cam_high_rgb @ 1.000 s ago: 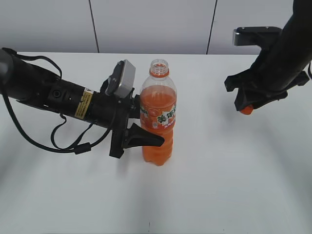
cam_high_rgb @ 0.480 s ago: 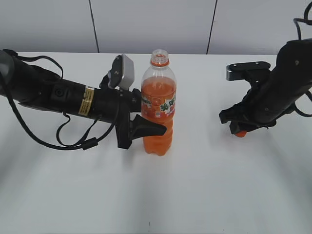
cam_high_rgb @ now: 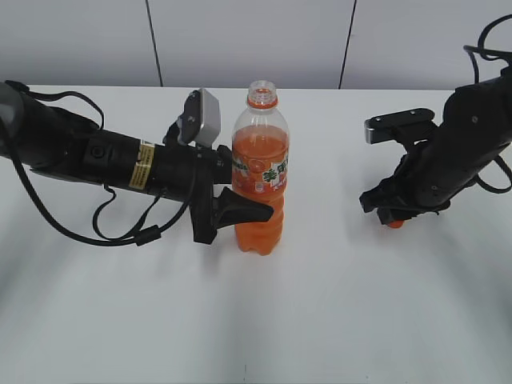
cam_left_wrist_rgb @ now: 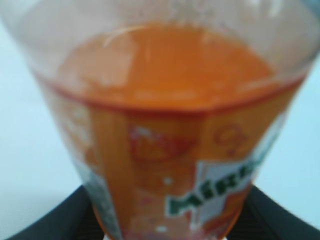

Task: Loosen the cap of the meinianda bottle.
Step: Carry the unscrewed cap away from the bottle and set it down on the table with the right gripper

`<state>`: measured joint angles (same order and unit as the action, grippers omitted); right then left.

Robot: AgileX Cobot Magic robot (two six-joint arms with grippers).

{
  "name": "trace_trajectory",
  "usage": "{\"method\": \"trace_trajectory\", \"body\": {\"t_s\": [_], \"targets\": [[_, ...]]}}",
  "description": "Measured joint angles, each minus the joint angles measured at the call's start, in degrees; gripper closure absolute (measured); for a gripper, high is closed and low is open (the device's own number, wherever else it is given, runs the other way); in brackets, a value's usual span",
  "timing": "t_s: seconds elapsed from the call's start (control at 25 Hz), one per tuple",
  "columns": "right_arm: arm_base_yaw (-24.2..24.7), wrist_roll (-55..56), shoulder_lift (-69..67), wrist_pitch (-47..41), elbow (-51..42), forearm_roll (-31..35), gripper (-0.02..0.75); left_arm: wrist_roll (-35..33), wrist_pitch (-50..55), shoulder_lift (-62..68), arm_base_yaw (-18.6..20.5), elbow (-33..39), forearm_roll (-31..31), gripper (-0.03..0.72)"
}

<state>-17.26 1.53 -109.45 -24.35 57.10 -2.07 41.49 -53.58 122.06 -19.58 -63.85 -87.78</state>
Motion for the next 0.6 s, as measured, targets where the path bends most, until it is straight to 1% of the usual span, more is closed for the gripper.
{"method": "trace_trajectory", "body": {"t_s": [0.12, 0.48, 0.56, 0.6], "targets": [[0.0, 0.0, -0.9, 1.5, 0.0, -0.1, 0.475, 0.0, 0.0, 0.0, 0.0, 0.0, 0.0, 0.291], [0.0, 0.0, -2.1, 1.9, 0.0, -0.1, 0.472, 0.0, 0.0, 0.0, 0.0, 0.0, 0.1, 0.291], [0.0, -0.1, -2.1, 1.4, 0.0, -0.1, 0.446, 0.0, 0.0, 0.0, 0.0, 0.0, 0.1, 0.291], [0.0, -0.2, -2.1, 1.1, 0.0, -0.1, 0.412, 0.0, 0.0, 0.0, 0.0, 0.0, 0.1, 0.291]]}}
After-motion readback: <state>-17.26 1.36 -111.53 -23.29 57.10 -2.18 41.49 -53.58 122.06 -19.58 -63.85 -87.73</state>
